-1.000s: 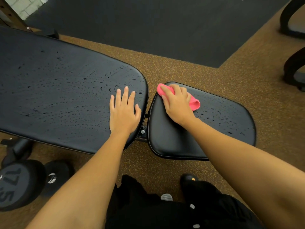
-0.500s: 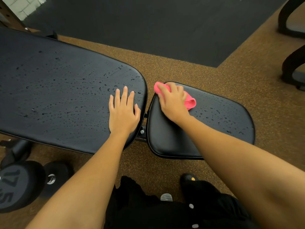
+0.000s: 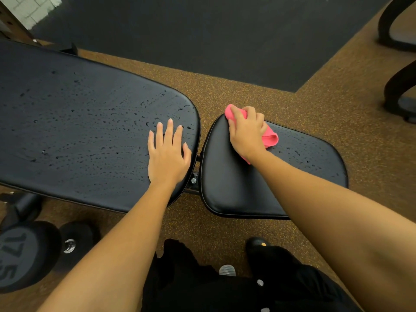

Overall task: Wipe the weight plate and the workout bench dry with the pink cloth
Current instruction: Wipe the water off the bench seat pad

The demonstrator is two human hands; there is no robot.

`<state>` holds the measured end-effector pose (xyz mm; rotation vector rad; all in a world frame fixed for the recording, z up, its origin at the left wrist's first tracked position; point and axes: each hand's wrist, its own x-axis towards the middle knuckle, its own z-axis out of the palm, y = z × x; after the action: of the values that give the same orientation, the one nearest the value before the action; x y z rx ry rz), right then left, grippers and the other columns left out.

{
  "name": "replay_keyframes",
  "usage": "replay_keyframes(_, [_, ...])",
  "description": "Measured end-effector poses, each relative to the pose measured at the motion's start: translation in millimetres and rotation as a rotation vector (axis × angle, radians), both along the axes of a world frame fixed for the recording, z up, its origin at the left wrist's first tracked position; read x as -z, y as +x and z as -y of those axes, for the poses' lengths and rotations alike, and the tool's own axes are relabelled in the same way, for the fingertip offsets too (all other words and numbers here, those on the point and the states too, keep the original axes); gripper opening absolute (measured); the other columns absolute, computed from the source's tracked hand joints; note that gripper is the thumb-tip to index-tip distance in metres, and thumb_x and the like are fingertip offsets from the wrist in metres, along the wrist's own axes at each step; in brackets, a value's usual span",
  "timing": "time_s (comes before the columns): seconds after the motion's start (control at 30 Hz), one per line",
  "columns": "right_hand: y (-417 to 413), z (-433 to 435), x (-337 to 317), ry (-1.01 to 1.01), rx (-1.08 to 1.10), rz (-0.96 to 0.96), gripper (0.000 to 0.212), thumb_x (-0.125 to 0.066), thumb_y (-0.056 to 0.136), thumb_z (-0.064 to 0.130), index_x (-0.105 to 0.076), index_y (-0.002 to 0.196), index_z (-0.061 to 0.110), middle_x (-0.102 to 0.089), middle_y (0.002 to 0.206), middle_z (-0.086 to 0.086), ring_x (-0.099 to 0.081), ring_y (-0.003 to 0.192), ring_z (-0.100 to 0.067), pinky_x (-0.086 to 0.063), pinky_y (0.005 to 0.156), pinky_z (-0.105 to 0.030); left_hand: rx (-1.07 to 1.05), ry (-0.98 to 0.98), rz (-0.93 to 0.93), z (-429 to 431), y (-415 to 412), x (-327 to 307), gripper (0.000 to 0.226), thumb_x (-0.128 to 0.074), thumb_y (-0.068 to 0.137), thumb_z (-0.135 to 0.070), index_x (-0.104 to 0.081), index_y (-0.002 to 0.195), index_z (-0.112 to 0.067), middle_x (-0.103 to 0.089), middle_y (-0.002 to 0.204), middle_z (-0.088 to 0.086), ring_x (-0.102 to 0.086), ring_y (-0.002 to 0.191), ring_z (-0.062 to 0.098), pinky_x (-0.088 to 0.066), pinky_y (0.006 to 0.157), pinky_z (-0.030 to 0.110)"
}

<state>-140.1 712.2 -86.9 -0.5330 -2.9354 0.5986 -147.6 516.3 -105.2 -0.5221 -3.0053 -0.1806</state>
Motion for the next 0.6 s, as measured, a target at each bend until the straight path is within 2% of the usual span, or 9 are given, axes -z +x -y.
replay_keyframes(0.17, [18.6,15.8,3.1,0.017,-0.132,-0.039,0.042,-0.039,0.098,0.028,-0.04,0.14,0.024,-0.042,0.129,-0.01,-0.035,0.112,-0.03,-0.026,0.094,-0.042,-0.001,0.018,0.005,0.4,-0.8,1.3,0.052,-0.032,0.093,-0.031,-0.038,0.14,-0.01,-0.029,0.151,0.014,-0.022,0.14,0.035,-0.011,0.114,0.05])
replay_keyframes(0.3, [27.1,15.1,0.6,-0.067,-0.222,-0.032,0.041,-0.041,0.098,0.029,-0.043,0.139,0.026,-0.043,0.128,-0.009,-0.035,0.113,-0.03,-0.025,0.093,-0.041,0.003,0.063,0.017,0.1,-0.8,1.2,0.049,-0.041,0.095,-0.025,-0.037,0.141,-0.01,-0.025,0.152,0.016,-0.02,0.141,0.036,-0.011,0.114,0.049])
replay_keyframes(0.47, [37.8,10.0,-14.2,-0.345,-0.136,-0.083,0.038,-0.042,0.098,0.032,-0.045,0.136,0.027,-0.046,0.127,-0.002,-0.036,0.117,-0.023,-0.026,0.094,-0.036,-0.013,0.105,0.046,0.5,1.6,-2.0,0.056,-0.039,0.092,-0.027,-0.031,0.143,-0.005,-0.022,0.152,0.021,-0.019,0.141,0.038,-0.013,0.113,0.05])
replay_keyframes(0.57, [42.2,11.8,-21.9,-0.514,-0.031,-0.202,0.035,-0.047,0.096,0.03,-0.049,0.13,0.02,-0.052,0.127,-0.003,-0.043,0.117,-0.024,-0.033,0.1,-0.041,-0.032,0.14,0.078,0.9,1.0,-4.3,0.058,-0.037,0.094,-0.03,-0.025,0.145,-0.005,-0.016,0.154,0.02,-0.01,0.143,0.036,-0.005,0.115,0.049])
replay_keyframes(0.6, [43.8,11.1,-26.4,-0.574,-0.002,-0.238,0.035,-0.049,0.094,0.03,-0.05,0.127,0.018,-0.053,0.126,-0.003,-0.045,0.116,-0.022,-0.035,0.099,-0.04,-0.044,0.156,0.094,-0.8,1.3,-6.6,0.057,-0.039,0.096,-0.029,-0.024,0.146,-0.007,-0.012,0.155,0.019,-0.006,0.144,0.035,-0.002,0.115,0.05])
